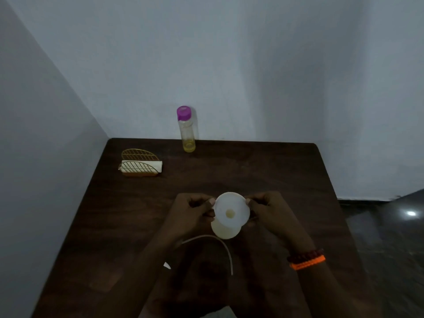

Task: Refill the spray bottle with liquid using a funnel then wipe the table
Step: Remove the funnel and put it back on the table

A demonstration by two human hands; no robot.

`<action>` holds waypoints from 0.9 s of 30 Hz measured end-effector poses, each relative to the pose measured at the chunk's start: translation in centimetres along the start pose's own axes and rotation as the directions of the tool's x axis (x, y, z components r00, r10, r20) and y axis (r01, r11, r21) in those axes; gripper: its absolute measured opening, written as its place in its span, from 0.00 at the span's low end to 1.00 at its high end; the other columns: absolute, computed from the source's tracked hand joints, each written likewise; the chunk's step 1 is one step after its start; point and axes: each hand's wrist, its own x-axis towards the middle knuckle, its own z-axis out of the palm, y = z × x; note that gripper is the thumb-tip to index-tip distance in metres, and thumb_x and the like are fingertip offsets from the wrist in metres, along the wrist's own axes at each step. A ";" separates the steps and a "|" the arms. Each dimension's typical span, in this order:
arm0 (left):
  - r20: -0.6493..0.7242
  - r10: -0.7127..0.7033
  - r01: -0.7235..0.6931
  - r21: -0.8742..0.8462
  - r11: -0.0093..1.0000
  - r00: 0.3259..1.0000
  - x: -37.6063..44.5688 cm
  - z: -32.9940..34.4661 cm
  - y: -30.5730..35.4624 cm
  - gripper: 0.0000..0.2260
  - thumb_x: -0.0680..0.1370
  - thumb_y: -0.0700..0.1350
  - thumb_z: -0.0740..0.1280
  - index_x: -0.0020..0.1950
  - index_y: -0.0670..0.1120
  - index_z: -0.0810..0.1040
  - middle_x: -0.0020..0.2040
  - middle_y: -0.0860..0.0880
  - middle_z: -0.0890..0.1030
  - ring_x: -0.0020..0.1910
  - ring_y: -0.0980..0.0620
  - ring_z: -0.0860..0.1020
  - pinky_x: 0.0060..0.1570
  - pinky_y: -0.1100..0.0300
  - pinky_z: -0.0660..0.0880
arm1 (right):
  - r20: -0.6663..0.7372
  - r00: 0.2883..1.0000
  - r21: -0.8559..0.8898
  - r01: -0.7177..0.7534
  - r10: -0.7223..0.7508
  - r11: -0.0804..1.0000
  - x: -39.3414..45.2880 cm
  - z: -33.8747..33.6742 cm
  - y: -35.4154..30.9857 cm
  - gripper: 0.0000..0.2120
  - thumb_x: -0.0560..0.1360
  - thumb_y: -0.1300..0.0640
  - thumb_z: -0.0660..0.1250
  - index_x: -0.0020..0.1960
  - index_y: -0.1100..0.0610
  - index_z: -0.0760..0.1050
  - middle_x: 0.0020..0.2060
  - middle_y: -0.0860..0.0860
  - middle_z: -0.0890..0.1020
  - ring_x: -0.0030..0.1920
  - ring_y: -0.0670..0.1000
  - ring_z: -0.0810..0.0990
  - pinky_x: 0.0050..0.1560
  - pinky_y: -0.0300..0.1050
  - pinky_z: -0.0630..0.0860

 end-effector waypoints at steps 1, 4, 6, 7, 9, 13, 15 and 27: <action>-0.004 0.013 -0.013 0.010 1.000 1.000 0.1 0.0 0.0 0.06 0.78 0.42 0.71 0.52 0.46 0.87 0.47 0.45 0.87 0.48 0.44 0.86 0.50 0.48 0.84 | 0.004 1.000 -0.010 0.003 -0.003 1.000 0.0 0.0 0.0 0.09 0.81 0.59 0.63 0.55 0.55 0.82 0.46 0.50 0.86 0.43 0.47 0.86 0.46 0.46 0.84; 0.006 0.004 -0.004 -0.005 1.000 1.000 0.1 -0.2 -0.2 0.06 0.78 0.42 0.71 0.52 0.46 0.87 0.47 0.46 0.88 0.47 0.44 0.86 0.49 0.49 0.84 | -0.014 1.000 -0.015 0.015 -0.016 1.000 0.2 0.0 -0.1 0.09 0.81 0.59 0.64 0.54 0.55 0.82 0.46 0.50 0.86 0.42 0.47 0.85 0.45 0.45 0.84; 0.008 -0.004 0.004 0.002 1.000 1.000 0.2 -0.2 -0.4 0.06 0.78 0.42 0.71 0.51 0.48 0.87 0.48 0.46 0.88 0.47 0.46 0.86 0.49 0.51 0.84 | -0.034 0.999 -0.008 0.007 -0.007 1.000 0.3 0.1 -0.1 0.09 0.80 0.58 0.64 0.54 0.55 0.83 0.45 0.50 0.86 0.42 0.47 0.85 0.45 0.45 0.84; 0.007 -0.002 0.002 0.003 1.000 1.000 0.2 -0.2 -0.5 0.06 0.78 0.42 0.71 0.51 0.48 0.87 0.47 0.47 0.88 0.47 0.46 0.86 0.48 0.52 0.84 | -0.039 0.999 -0.003 0.003 -0.003 1.000 0.3 0.2 -0.1 0.09 0.80 0.58 0.64 0.54 0.55 0.83 0.45 0.49 0.86 0.42 0.47 0.85 0.44 0.44 0.84; 0.006 -0.005 0.005 -0.020 1.000 1.000 0.2 -0.3 -0.5 0.05 0.78 0.42 0.72 0.50 0.48 0.87 0.47 0.46 0.88 0.47 0.45 0.86 0.47 0.53 0.84 | -0.045 0.999 -0.008 0.003 -0.003 1.000 0.3 0.3 0.0 0.09 0.80 0.58 0.65 0.53 0.56 0.83 0.44 0.50 0.86 0.40 0.46 0.85 0.39 0.39 0.81; 0.010 0.012 -0.012 -0.031 0.999 1.000 0.3 -0.4 -0.1 0.06 0.78 0.40 0.71 0.50 0.46 0.87 0.47 0.46 0.88 0.45 0.46 0.86 0.42 0.60 0.83 | -0.035 0.999 0.005 0.007 -0.007 1.000 0.4 0.1 -0.2 0.09 0.80 0.59 0.65 0.54 0.58 0.83 0.45 0.51 0.86 0.39 0.45 0.85 0.37 0.34 0.79; 0.010 0.014 -0.014 -0.013 1.000 1.000 0.4 -0.5 0.2 0.06 0.78 0.40 0.71 0.50 0.46 0.87 0.46 0.47 0.88 0.45 0.47 0.86 0.42 0.62 0.82 | -0.028 1.000 0.000 0.010 -0.010 1.000 0.5 0.0 -0.5 0.09 0.80 0.59 0.65 0.54 0.58 0.83 0.46 0.51 0.86 0.40 0.44 0.85 0.36 0.33 0.79; 0.086 0.176 -0.184 0.099 0.978 0.981 1.2 -2.3 3.4 0.07 0.77 0.42 0.71 0.52 0.50 0.87 0.47 0.49 0.88 0.44 0.49 0.87 0.45 0.58 0.84 | -0.042 0.982 -0.064 0.181 -0.184 0.981 1.2 -2.0 -3.6 0.09 0.79 0.58 0.66 0.54 0.54 0.84 0.45 0.47 0.86 0.44 0.44 0.84 0.49 0.42 0.81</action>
